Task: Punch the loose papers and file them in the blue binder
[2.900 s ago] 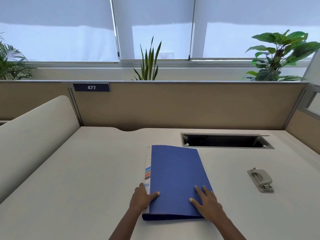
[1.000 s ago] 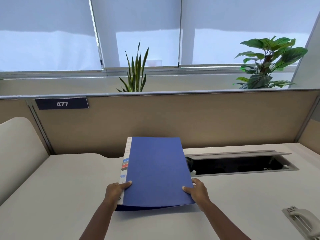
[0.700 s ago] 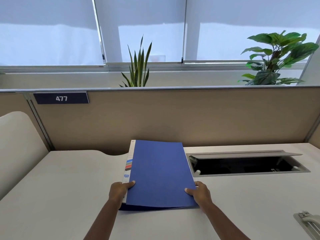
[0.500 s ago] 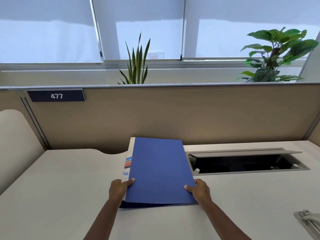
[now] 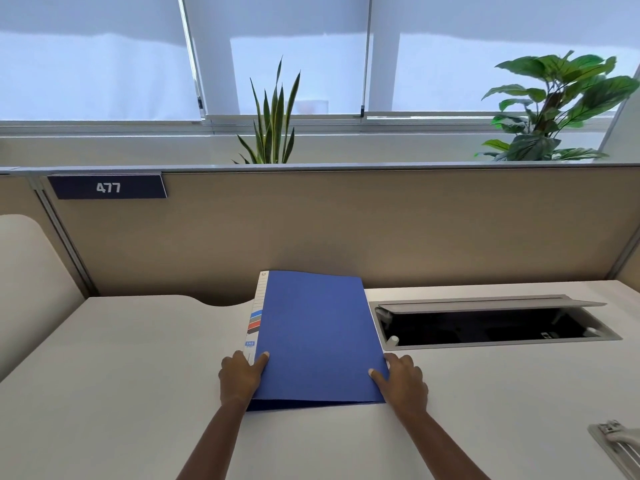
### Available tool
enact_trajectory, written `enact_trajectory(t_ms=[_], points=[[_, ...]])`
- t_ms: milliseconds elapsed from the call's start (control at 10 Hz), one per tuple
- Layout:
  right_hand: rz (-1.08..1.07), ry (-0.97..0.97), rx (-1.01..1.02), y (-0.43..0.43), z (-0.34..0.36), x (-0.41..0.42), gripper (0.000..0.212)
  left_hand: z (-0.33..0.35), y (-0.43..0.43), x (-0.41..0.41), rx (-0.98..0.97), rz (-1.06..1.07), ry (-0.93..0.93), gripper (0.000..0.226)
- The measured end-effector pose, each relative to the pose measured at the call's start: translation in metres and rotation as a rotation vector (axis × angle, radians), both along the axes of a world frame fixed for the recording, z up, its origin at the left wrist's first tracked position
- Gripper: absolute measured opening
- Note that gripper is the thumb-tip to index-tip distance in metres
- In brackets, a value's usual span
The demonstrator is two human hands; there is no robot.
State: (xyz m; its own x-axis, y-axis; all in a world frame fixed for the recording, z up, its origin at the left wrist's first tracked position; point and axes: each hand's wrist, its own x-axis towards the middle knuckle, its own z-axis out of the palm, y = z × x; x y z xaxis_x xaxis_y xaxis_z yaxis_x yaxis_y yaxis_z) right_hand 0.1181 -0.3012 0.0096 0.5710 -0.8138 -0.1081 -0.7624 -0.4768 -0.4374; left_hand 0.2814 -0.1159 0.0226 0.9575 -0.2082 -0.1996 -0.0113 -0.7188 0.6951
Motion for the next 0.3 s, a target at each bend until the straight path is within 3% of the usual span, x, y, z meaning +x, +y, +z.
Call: enact_trajectory(t_ms=[300], points=[[-0.005,-0.310,0.065,0.011,-0.004,-0.038,0.047,0.005,0.018,-0.039,-0.040,0.092,-0.092,0.057]])
